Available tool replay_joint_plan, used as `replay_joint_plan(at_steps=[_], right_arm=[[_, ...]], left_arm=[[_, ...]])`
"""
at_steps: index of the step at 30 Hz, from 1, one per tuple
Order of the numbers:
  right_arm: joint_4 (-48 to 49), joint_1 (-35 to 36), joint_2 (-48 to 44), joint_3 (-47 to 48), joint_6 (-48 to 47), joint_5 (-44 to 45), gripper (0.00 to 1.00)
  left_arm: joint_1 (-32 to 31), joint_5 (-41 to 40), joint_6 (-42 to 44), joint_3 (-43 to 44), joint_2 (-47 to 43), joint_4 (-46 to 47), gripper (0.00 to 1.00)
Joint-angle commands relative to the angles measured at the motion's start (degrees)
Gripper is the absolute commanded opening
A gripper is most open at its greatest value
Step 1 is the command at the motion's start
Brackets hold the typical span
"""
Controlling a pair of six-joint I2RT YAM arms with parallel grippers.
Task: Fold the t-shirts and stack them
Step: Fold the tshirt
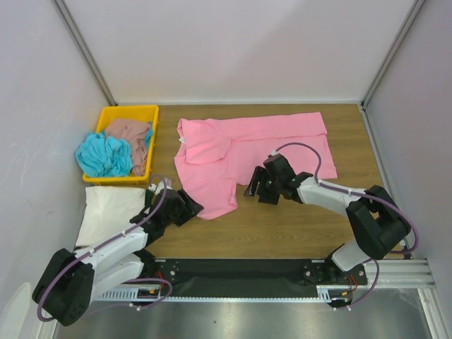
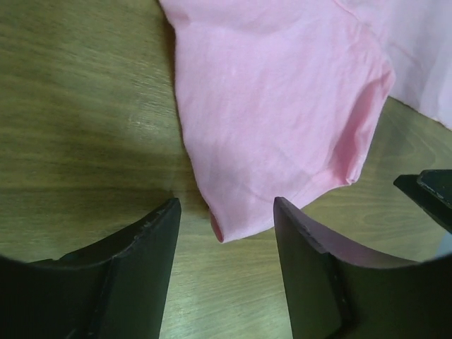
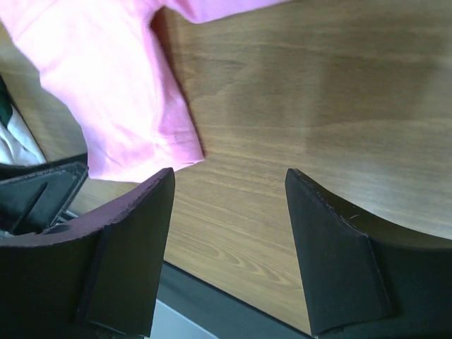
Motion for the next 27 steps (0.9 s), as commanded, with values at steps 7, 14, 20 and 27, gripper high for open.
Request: replay_joint_plan(at_steps=[7,14,20,27], right_arm=[[5.77,5.38,7.3,8.36,-8.53,-3.5,0.67],[6.48,7.24,13.02,11.09,-7.22,-3.06,0.64],[6.13,7.41,15.04,11.36,-7.22,-2.8,0.61],[5.34,7.41,15.04,10.48,-6.86,-1.12,0.46]], left_arm=[[-0.39,1.75,2.51,-4.54,0.27,7.72,0.63],[-1.36,2.28,1.72,-4.28,0.72,7.02,0.63],[-3.55,0.7,2.24,-5.07,4.14,10.45,0.59],[-5.4,-1.58,1.89,-4.37,5.73,9.75,0.38]])
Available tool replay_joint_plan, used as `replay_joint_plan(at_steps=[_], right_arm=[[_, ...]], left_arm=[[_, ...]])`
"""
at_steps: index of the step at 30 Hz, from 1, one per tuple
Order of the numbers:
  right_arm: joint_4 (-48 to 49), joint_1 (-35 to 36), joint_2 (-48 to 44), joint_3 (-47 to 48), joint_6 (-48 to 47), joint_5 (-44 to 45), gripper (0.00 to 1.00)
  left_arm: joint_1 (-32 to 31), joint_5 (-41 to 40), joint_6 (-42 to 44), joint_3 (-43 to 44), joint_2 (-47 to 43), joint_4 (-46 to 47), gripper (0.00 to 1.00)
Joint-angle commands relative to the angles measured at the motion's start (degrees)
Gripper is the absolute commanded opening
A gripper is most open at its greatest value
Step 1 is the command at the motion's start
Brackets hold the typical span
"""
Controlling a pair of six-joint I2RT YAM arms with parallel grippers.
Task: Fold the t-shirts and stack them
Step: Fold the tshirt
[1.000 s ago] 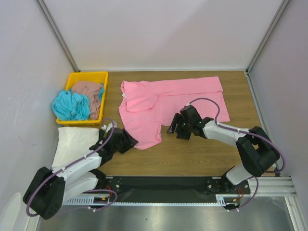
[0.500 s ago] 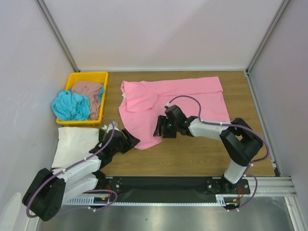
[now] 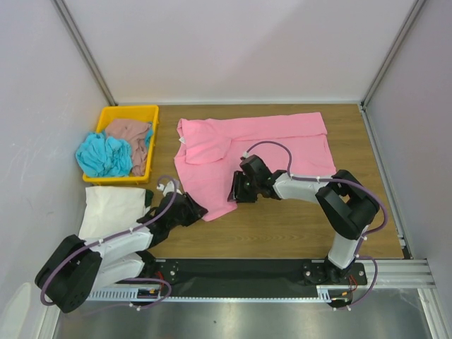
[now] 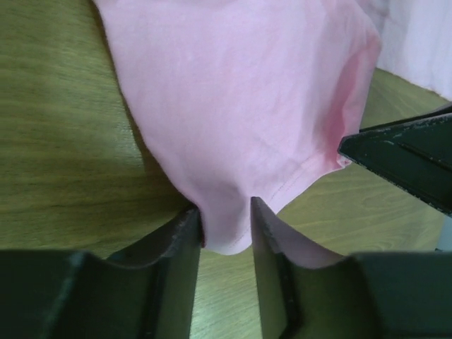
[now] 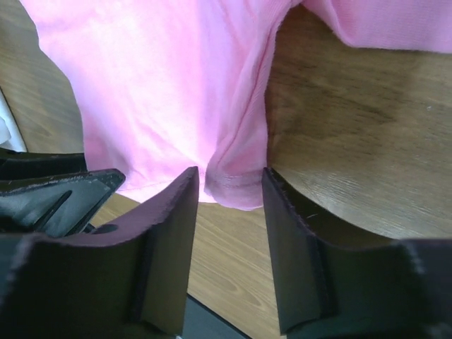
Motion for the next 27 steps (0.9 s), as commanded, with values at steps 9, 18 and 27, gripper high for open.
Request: replay_joint_plan(at_steps=[9,18,27], right_arm=[[-2.94,0.09,0.16,-0.63,-0.46,4.04,0.19],[-5.84,0.01,-3.27,-3.18,0.85,3.79,0.25],[-12.6,-13.84,-19.17,-7.92,1.21,1.5,0.62]], left_arm=[[-0.99,-6.27,-3.18,0.93,-7.16,-17.38,0.08],[-0.9,-5.56,-4.67,4.26,-6.46,-23.53,0.0],[-0.99,-5.21,-5.11,6.73,-8.91,-30.47,0.0]])
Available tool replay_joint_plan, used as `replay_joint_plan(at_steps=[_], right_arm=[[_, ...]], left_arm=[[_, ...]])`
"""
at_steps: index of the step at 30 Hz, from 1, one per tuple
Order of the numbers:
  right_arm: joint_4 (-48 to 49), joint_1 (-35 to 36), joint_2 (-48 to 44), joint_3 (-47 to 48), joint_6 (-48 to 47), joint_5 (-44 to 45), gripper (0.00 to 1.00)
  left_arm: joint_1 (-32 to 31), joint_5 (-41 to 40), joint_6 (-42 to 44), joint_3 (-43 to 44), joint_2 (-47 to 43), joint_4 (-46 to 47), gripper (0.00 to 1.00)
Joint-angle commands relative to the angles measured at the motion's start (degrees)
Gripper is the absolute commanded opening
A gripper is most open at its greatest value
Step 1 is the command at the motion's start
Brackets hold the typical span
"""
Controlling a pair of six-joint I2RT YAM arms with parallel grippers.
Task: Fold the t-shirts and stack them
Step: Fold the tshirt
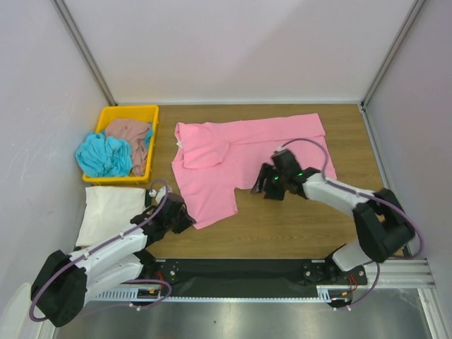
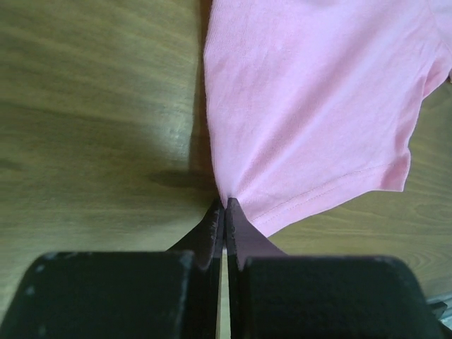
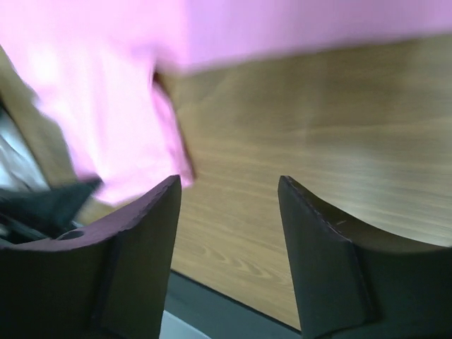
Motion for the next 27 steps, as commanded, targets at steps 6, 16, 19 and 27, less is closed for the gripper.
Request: replay_joint_plan(at_steps=[6,16,19,27], right_arm=[[-12.04,-22.55,-14.89,-2.12,-3.09,5.33,0.69],[-8.35,-45.86,-12.26,-5.81,-7.83,7.17,0.68],[-6.59,-48.76,-9.98,-5.37,-8.54,7.79,0.66],[-1.86,-49.74,-3.83,-3.79,-9.68,10.52,0.58]], left_arm=[[0.06,-0.82,-2.17,3.72,-3.29,-11.78,0.0],[2.61,0.41,-2.52,3.28,-4.61,-12.14,0.0],[2.96,0.41,-2.43,3.55,-4.43,-12.4,0.0],[4.81,0.15,-1.64,3.9,-5.48,-13.36,0.0]])
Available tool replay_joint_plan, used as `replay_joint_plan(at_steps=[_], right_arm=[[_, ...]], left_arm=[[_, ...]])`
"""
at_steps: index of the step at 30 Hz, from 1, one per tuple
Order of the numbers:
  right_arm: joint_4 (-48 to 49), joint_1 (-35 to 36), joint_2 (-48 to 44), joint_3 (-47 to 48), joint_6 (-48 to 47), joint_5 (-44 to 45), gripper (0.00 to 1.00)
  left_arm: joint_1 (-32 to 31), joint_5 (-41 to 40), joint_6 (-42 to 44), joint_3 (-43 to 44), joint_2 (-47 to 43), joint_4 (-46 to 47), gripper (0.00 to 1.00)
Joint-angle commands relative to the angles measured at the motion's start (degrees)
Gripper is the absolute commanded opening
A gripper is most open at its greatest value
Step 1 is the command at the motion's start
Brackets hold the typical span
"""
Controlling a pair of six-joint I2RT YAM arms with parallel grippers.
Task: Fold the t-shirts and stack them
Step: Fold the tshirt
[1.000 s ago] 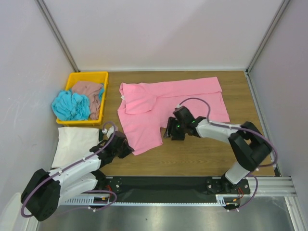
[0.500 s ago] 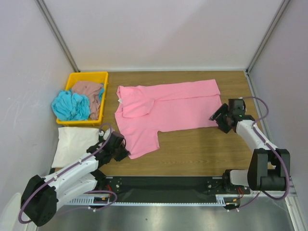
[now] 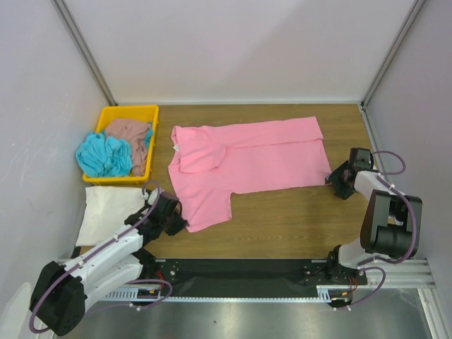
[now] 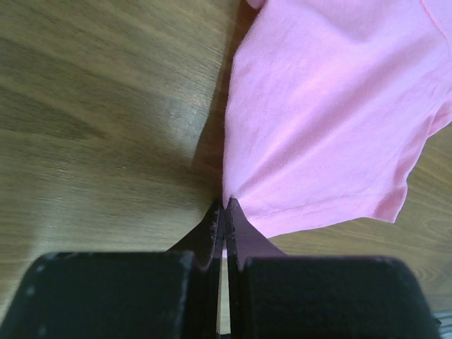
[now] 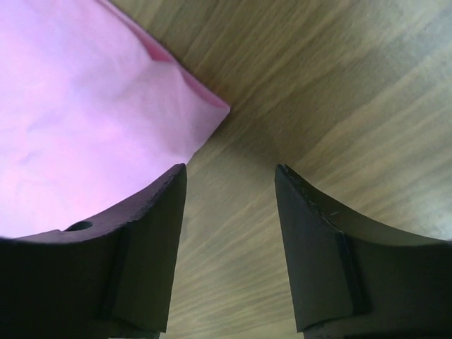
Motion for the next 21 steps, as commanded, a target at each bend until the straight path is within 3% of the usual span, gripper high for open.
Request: replay_joint_plan(at_steps=[1,13,16,21], right_arm=[[4.58,-0.25,2.6,1.74,-1.55,1.62,0.57],[9.59,-0.34,6.56,3.06,-1.99,4.17,0.51],[10.56,-0.43,7.79,2.53,-1.55,3.64,0.43],[10.04,-0.43,7.53,1.48,-0.85,3.2,0.2]], left_arm=[[1.03,0.19,-0.03,1.93,-0.88,-1.52,0.0],[2.52,0.02,0.5,2.19,-1.58,-2.4,0.0],[2.79,0.1,1.2,2.63,-1.4,-2.83,0.0],[2.88,-0.51,2.52,4.48,-0.53,-4.94,0.0]])
